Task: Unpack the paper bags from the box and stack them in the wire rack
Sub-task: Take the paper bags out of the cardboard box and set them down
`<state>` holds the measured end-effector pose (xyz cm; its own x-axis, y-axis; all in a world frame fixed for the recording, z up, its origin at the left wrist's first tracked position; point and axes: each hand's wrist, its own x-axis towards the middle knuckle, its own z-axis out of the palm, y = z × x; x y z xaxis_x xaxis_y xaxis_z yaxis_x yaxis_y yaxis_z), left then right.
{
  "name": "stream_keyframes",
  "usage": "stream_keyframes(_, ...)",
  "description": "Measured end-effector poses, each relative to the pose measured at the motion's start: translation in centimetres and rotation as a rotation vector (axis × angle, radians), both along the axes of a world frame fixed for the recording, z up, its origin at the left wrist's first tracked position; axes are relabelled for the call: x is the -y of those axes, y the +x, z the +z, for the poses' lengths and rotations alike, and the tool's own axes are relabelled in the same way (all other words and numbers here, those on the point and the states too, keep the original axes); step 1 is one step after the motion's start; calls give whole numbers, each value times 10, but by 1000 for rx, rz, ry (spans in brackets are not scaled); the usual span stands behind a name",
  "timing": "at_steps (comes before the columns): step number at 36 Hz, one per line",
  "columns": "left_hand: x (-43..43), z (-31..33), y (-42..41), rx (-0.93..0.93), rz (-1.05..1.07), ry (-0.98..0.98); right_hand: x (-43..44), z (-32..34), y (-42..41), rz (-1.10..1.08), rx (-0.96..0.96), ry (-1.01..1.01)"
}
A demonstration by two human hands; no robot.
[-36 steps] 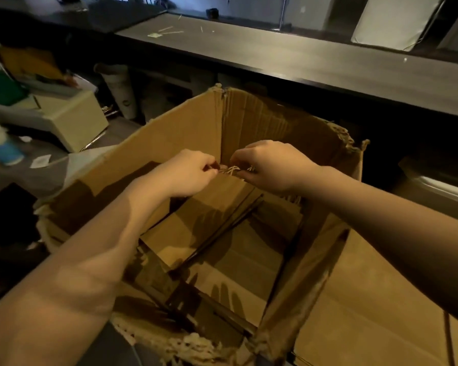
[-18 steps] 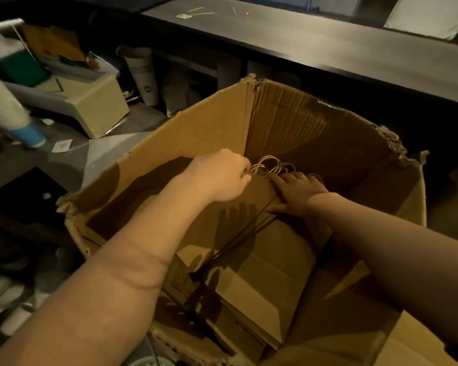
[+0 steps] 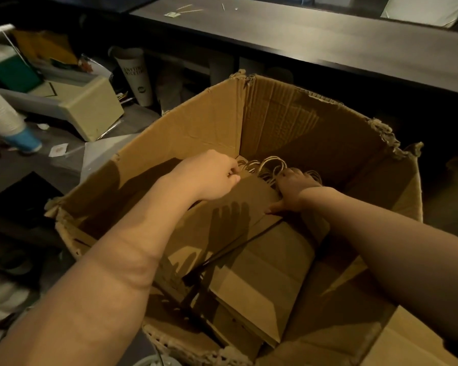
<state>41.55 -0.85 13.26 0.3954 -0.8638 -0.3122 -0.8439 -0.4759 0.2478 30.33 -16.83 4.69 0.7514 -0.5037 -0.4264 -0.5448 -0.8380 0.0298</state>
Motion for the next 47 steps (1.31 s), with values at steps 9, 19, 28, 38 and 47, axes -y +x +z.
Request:
stream_keyframes(9,-3,-4,0,-56,31,14,-7,14,5,51,96,35)
stream_keyframes(19,-6,-12,5,-30,102,-80,-33,59,14,32,627,492)
stream_keyframes(28,-2,-14,16,-143,311,-264,-31,79,5,-153,1137,1090)
stream_keyframes(38,-3,-8,27,-174,512,-607,-25,87,-2,-352,1306,1303)
stream_keyframes(47,-2,-6,28,-172,567,-794,-23,81,3,-406,1299,1141)
